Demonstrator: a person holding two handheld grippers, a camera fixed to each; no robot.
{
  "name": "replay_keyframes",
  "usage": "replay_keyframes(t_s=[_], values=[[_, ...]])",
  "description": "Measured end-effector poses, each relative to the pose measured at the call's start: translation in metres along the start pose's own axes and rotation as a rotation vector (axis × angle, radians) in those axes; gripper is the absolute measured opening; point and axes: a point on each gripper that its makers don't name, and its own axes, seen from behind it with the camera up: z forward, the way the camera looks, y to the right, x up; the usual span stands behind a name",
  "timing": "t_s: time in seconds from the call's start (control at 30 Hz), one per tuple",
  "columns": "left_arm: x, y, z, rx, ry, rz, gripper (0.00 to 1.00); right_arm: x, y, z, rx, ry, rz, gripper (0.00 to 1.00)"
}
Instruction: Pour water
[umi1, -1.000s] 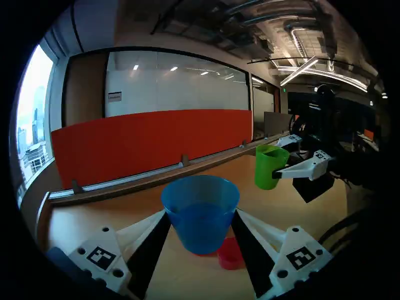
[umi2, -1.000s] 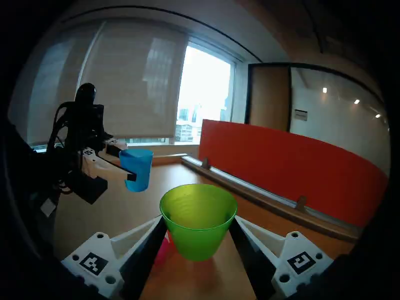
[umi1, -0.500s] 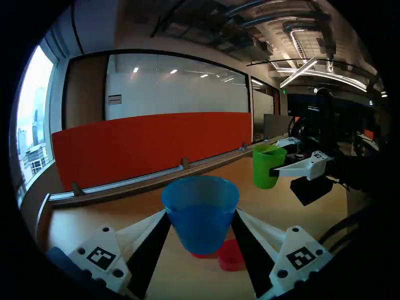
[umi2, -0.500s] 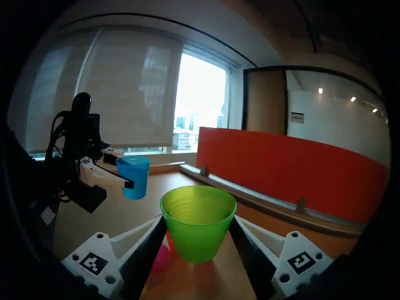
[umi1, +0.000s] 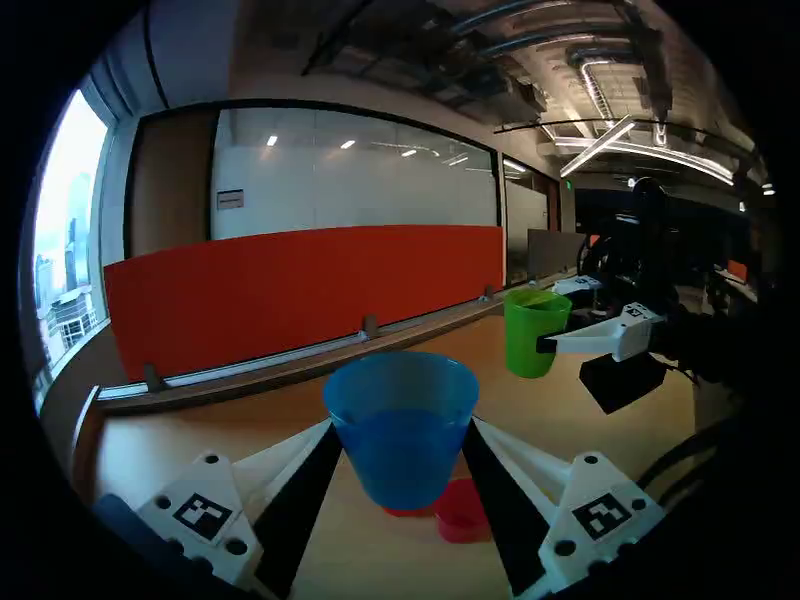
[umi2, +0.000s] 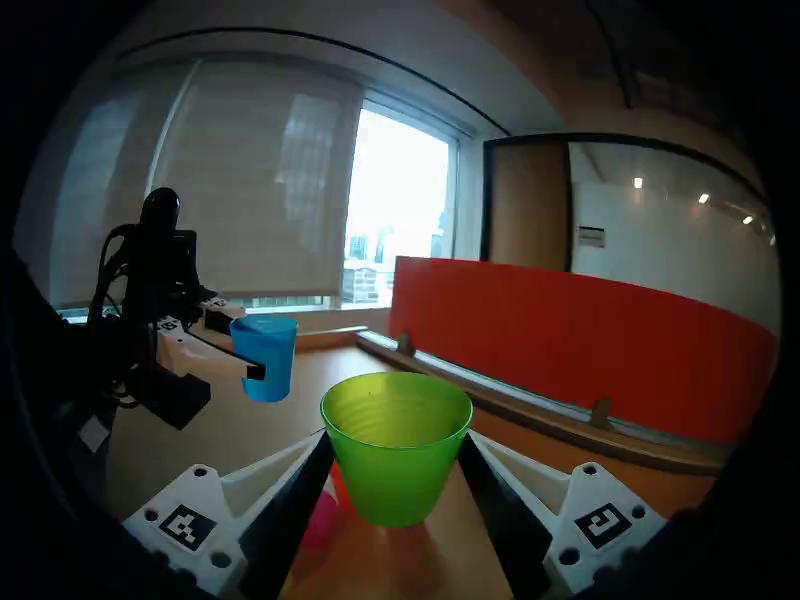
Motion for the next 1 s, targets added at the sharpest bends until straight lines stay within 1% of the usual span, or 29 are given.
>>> replay_keyframes(t_s=[0.17, 0.37, 0.67, 1.0], values=[[0.002, 0.000, 0.001, -0.002, 0.005, 0.002, 0.81, 0.000, -0.001, 0.000, 0.005, 0.001, 0.013, 0.88], [0.003, -0.001, 0.001, 0.000, 0.007, 0.019, 0.80, 0.000, -0.002, 0.001, 0.017, 0.003, 0.038, 0.88], [0.009, -0.002, 0.001, -0.001, 0.016, 0.038, 0.80, 0.001, -0.005, 0.001, 0.038, 0.007, 0.046, 0.87], [0.013, 0.000, 0.003, 0.010, 0.007, 0.116, 0.81, -0.005, -0.016, 0.003, 0.076, -0.008, 0.032, 0.87]])
